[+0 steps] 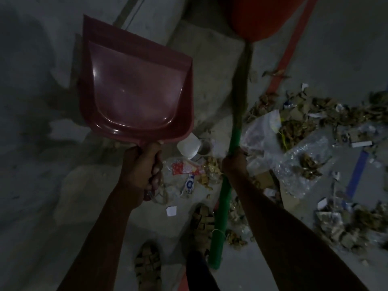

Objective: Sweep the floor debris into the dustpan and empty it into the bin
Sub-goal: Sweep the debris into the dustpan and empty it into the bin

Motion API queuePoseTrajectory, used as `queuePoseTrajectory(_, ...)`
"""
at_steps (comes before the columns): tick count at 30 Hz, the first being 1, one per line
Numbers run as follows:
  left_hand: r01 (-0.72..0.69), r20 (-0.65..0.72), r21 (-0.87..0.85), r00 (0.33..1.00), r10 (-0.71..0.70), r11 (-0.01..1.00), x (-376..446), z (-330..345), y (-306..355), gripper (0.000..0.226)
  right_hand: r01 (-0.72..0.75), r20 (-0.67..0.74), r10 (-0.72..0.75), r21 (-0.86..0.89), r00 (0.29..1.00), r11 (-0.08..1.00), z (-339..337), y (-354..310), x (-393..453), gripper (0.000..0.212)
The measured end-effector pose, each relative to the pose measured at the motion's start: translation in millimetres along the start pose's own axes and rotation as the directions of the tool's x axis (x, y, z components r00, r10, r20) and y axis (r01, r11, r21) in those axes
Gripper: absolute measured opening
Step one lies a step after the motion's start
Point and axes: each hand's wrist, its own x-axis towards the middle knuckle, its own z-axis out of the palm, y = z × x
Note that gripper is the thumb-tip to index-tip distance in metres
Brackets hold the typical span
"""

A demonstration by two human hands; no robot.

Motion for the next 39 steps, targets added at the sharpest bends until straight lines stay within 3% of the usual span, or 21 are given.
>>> queuePoseTrajectory(4, 0.008, 0.016, 0.024, 1.000, -0.008, 1.000, -11, 5, -9, 0.035, -0.090, -0.156, 0.092, 0.018, 0.984, 0.996, -10, 50, 6, 0.033)
queuePoseTrajectory(8, 0.008, 0.013, 0.050, 1.000, -0.009, 0.999, -24, 2, -22, 0.037, -0.118, -0.283, 0.109, -0.012, 0.953, 0.993, -31, 66, -7, 0.055)
queuePoseTrajectory(11, 0.003, 0.018, 0.068, 1.000, -0.004, 0.998, -38, -4, -33, 0.036, -0.034, -0.349, 0.008, -0.068, 0.937, 0.997, -42, 64, -33, 0.062)
queuePoseTrajectory(14, 0.011, 0.011, 0.065, 1.000, -0.012, 0.998, -50, -18, -43, 0.037, 0.135, -0.347, -0.150, -0.067, 0.926, 0.989, -33, 61, -62, 0.051)
queuePoseTrajectory(18, 0.045, -0.046, 0.070, 0.998, -0.042, 0.997, -72, -38, -52, 0.036, 0.351, -0.204, -0.366, -0.106, 0.908, 0.930, -2, 68, -102, 0.051)
queuePoseTrajectory(21, 0.065, -0.094, 0.039, 0.994, -0.061, 0.997, -93, -52, -63, 0.037, 0.540, -0.005, -0.543, -0.101, 0.840, 0.836, 22, 76, -139, 0.051)
queuePoseTrajectory(24, 0.093, -0.107, -0.010, 0.990, -0.094, 0.996, -112, -70, -79, 0.038, 0.580, 0.202, -0.558, -0.076, 0.805, 0.811, 40, 77, -169, 0.052)
queuePoseTrajectory(28, 0.086, -0.094, -0.030, 0.992, -0.088, 0.996, -130, -102, -100, 0.038, 0.447, 0.370, -0.369, -0.151, 0.853, 0.882, 56, 82, -187, 0.050)
queuePoseTrajectory(32, 0.055, -0.084, -0.035, 0.995, -0.058, 0.998, -150, -137, -117, 0.039, 0.215, 0.228, -0.166, -0.210, 0.959, 0.954, 42, 103, -191, 0.048)
queuePoseTrajectory(37, 0.062, -0.105, -0.050, 0.992, -0.067, 0.997, -176, -175, -131, 0.038, 0.051, 0.055, -0.044, -0.152, 0.998, 0.987, 2, 122, -199, 0.028)
queuePoseTrajectory(39, 0.079, -0.132, -0.056, 0.988, -0.086, 0.995, -184, -188, -133, 0.039, -0.031, -0.009, 0.031, -0.104, 0.999, 0.994, -9, 123, -204, 0.032)
